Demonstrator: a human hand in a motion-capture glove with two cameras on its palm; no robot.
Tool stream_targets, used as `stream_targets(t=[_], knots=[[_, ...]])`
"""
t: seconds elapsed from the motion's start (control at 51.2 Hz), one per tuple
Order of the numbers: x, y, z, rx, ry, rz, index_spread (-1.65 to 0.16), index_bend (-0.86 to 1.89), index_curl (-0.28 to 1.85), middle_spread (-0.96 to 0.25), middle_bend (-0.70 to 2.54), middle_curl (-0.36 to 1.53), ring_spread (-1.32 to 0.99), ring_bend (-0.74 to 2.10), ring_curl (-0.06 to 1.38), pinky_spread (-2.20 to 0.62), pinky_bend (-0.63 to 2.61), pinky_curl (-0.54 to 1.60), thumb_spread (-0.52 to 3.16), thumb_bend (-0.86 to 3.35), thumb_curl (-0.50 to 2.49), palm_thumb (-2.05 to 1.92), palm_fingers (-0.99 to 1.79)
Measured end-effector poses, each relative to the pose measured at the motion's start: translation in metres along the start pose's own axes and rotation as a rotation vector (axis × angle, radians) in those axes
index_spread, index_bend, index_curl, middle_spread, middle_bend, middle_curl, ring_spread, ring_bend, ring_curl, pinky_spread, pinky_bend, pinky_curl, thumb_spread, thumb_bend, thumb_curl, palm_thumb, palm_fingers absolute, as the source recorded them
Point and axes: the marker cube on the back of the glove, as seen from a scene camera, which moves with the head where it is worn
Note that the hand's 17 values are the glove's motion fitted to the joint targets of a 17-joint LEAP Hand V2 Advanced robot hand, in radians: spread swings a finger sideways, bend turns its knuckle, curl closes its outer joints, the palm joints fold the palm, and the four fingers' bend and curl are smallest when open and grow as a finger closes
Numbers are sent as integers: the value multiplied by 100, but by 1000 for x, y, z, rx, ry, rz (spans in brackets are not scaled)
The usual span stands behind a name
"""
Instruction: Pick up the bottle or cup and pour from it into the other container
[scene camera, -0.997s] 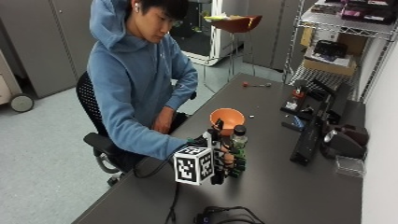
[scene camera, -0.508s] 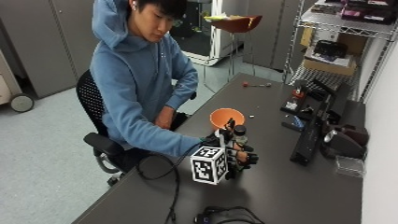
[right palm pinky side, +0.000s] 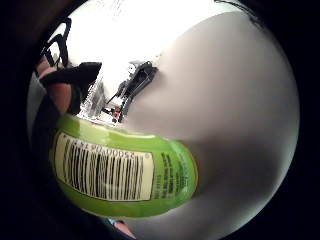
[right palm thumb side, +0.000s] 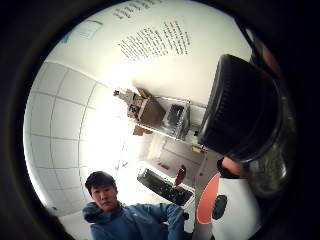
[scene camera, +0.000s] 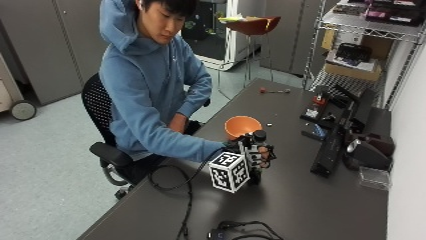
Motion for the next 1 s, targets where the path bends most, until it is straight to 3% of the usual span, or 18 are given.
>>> stream_targets(t=[0.313, 0.567, 0.997], knots=[[-7, -6, 9, 2, -13, -1, -13, 16, 33, -6, 42, 49, -16, 65, 43, -18, 45, 38, 19, -3, 62, 108, 118], [-42, -9, 9, -120, 61, -70, -13, 15, 36, -7, 43, 51, -17, 64, 46, -20, 46, 40, 12, -3, 66, 107, 120], [-122, -22, 20, -516, 625, -270, -13, 16, 40, -8, 43, 53, -17, 63, 48, -22, 46, 42, 7, -4, 70, 105, 122]])
